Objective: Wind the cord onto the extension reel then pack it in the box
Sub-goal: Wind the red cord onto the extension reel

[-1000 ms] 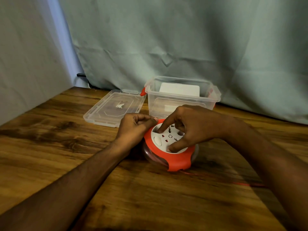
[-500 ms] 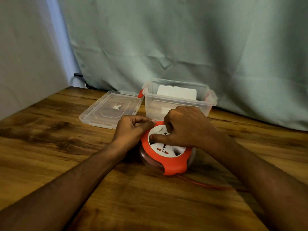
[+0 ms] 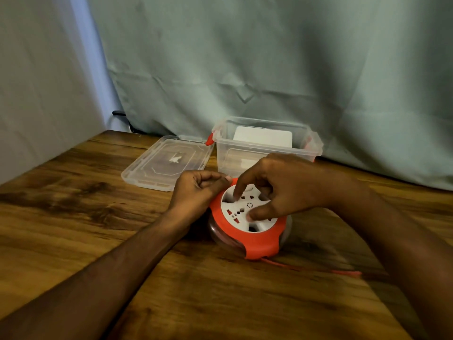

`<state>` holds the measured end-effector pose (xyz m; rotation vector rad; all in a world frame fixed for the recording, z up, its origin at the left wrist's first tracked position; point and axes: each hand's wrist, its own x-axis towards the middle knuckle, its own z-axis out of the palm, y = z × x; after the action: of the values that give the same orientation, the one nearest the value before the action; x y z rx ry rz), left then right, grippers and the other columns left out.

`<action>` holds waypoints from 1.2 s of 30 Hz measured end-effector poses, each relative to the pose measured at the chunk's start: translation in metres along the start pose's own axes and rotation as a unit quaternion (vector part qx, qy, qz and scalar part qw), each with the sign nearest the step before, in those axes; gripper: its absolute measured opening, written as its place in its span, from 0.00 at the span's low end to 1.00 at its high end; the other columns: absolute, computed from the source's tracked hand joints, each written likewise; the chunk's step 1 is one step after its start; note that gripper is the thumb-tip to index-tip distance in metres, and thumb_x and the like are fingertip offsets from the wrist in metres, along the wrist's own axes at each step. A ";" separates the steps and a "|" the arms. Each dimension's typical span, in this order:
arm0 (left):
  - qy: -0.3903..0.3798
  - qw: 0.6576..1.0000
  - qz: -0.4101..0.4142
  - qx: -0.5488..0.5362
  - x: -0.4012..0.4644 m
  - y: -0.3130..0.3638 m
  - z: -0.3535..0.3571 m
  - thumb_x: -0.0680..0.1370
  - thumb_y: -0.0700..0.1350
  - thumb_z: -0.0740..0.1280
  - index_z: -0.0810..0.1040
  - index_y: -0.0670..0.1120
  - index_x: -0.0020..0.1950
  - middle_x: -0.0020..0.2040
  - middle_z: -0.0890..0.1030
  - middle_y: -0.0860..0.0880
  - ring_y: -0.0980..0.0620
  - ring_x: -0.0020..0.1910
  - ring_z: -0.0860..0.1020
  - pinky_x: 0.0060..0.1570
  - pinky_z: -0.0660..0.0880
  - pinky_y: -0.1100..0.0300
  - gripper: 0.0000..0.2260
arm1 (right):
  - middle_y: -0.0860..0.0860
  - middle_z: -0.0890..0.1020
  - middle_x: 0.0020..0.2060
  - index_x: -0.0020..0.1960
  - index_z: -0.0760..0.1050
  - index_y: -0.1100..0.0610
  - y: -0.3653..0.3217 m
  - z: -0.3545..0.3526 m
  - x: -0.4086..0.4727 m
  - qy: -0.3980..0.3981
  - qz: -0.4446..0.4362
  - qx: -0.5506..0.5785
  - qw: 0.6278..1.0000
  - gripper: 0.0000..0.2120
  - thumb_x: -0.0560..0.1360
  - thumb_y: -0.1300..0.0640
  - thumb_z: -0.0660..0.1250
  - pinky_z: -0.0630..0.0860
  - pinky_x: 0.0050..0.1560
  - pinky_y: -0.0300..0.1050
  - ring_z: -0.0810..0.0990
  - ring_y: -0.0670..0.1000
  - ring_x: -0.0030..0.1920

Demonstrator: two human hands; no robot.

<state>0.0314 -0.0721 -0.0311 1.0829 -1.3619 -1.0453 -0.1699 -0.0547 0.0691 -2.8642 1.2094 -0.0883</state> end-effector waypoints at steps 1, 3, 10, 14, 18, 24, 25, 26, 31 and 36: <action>0.003 1.000 0.001 0.001 0.000 0.000 0.000 0.78 0.45 0.73 0.87 0.44 0.53 0.45 0.90 0.48 0.51 0.44 0.88 0.43 0.84 0.60 0.07 | 0.20 0.70 0.39 0.60 0.77 0.34 0.001 -0.001 -0.002 -0.025 0.004 0.013 1.000 0.23 0.66 0.35 0.75 0.64 0.34 0.35 0.73 0.30 0.43; 0.003 1.000 0.003 -0.002 0.001 -0.001 0.000 0.78 0.44 0.73 0.87 0.44 0.54 0.45 0.90 0.48 0.52 0.44 0.88 0.42 0.84 0.61 0.07 | 0.18 0.69 0.39 0.65 0.74 0.30 0.001 0.000 -0.004 -0.034 0.002 0.011 0.999 0.29 0.65 0.36 0.76 0.62 0.35 0.34 0.71 0.28 0.43; 0.007 1.000 0.000 -0.004 0.002 -0.002 0.000 0.78 0.44 0.73 0.88 0.45 0.52 0.44 0.90 0.48 0.51 0.43 0.88 0.43 0.84 0.59 0.06 | 0.35 0.69 0.36 0.65 0.74 0.32 -0.005 0.003 -0.003 -0.028 0.011 -0.008 1.000 0.29 0.65 0.33 0.75 0.62 0.36 0.34 0.70 0.31 0.40; 0.000 1.000 -0.004 0.009 0.001 -0.001 0.000 0.78 0.45 0.73 0.88 0.44 0.52 0.45 0.90 0.47 0.48 0.44 0.88 0.47 0.85 0.52 0.06 | 0.32 0.66 0.37 0.62 0.78 0.37 -0.009 0.008 0.000 0.003 0.018 -0.042 0.999 0.29 0.63 0.29 0.72 0.62 0.38 0.33 0.70 0.40 0.42; -0.012 1.000 0.000 0.013 0.000 0.000 -0.001 0.78 0.44 0.73 0.87 0.44 0.52 0.45 0.90 0.46 0.48 0.44 0.89 0.46 0.85 0.54 0.07 | 0.34 0.67 0.36 0.57 0.80 0.43 -0.008 0.017 0.007 0.029 0.024 -0.075 0.996 0.31 0.63 0.25 0.68 0.60 0.35 0.32 0.72 0.42 0.42; -0.027 1.000 -0.011 0.009 -0.001 0.001 0.000 0.79 0.45 0.72 0.87 0.44 0.53 0.46 0.90 0.47 0.50 0.45 0.89 0.45 0.85 0.56 0.07 | 0.39 0.70 0.33 0.41 0.75 0.45 -0.006 0.027 0.013 0.075 0.053 -0.099 0.991 0.28 0.62 0.21 0.61 0.59 0.33 0.34 0.70 0.42 0.35; -0.028 1.000 -0.012 0.008 -0.002 0.002 0.000 0.79 0.45 0.72 0.87 0.45 0.53 0.45 0.90 0.48 0.50 0.44 0.89 0.42 0.84 0.59 0.07 | 0.39 0.71 0.32 0.39 0.74 0.45 -0.006 0.028 0.013 0.085 0.060 -0.095 0.990 0.29 0.61 0.20 0.60 0.60 0.33 0.34 0.71 0.42 0.34; -0.026 1.000 -0.012 0.008 -0.002 0.002 0.000 0.79 0.45 0.72 0.87 0.45 0.52 0.44 0.90 0.48 0.51 0.43 0.89 0.40 0.83 0.61 0.06 | 0.40 0.73 0.32 0.36 0.72 0.45 -0.005 0.029 0.014 0.096 0.070 -0.094 0.989 0.29 0.60 0.19 0.58 0.61 0.32 0.35 0.72 0.43 0.34; -0.020 1.000 -0.020 0.010 -0.001 0.001 0.000 0.79 0.46 0.73 0.88 0.48 0.51 0.43 0.90 0.49 0.50 0.41 0.89 0.37 0.83 0.61 0.05 | 0.39 0.65 0.26 0.30 0.60 0.45 -0.007 0.036 0.016 0.131 0.129 -0.106 0.977 0.30 0.62 0.18 0.57 0.64 0.33 0.40 0.66 0.40 0.28; -0.016 1.000 -0.017 0.015 -0.002 0.002 0.001 0.79 0.46 0.73 0.87 0.49 0.49 0.41 0.89 0.49 0.51 0.38 0.88 0.34 0.81 0.64 0.04 | 0.41 0.68 0.28 0.32 0.62 0.46 -0.001 0.039 0.016 0.125 0.161 -0.073 0.976 0.30 0.65 0.19 0.59 0.63 0.30 0.40 0.69 0.41 0.29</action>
<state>0.0305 -0.0702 -0.0298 1.1205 -1.3930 -1.0741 -0.1557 -0.0658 0.0311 -2.7931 1.7793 -0.3738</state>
